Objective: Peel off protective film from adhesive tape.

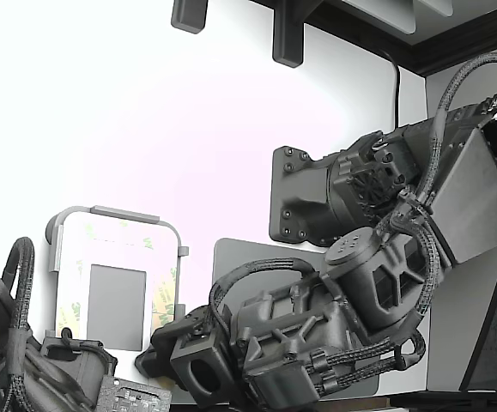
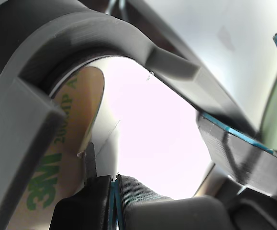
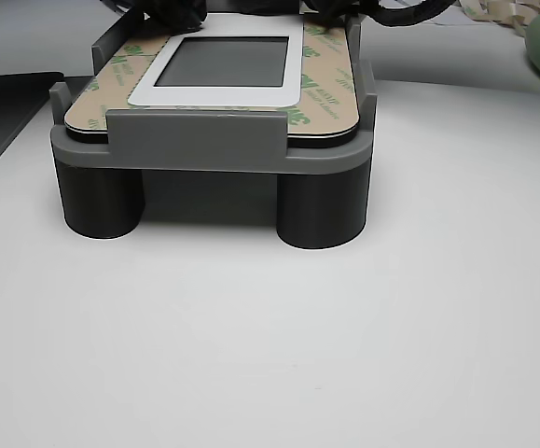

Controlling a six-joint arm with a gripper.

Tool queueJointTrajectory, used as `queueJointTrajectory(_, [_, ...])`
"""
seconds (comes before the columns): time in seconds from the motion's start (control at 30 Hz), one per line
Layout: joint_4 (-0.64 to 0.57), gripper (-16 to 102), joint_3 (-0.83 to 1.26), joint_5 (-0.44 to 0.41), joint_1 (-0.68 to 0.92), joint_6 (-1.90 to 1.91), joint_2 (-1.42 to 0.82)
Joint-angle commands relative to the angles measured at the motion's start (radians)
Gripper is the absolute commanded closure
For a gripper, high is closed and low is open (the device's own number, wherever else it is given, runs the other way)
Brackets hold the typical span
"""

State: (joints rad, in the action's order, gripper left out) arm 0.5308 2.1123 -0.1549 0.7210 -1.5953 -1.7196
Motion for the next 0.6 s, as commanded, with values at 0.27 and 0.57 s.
queueJointTrajectory(0.27, [0.012,91,-0.006,0.017,-0.034,-0.017,-0.015])
queueJointTrajectory(0.57, [0.009,91,-0.002,0.026,-0.046,-0.020,-0.017])
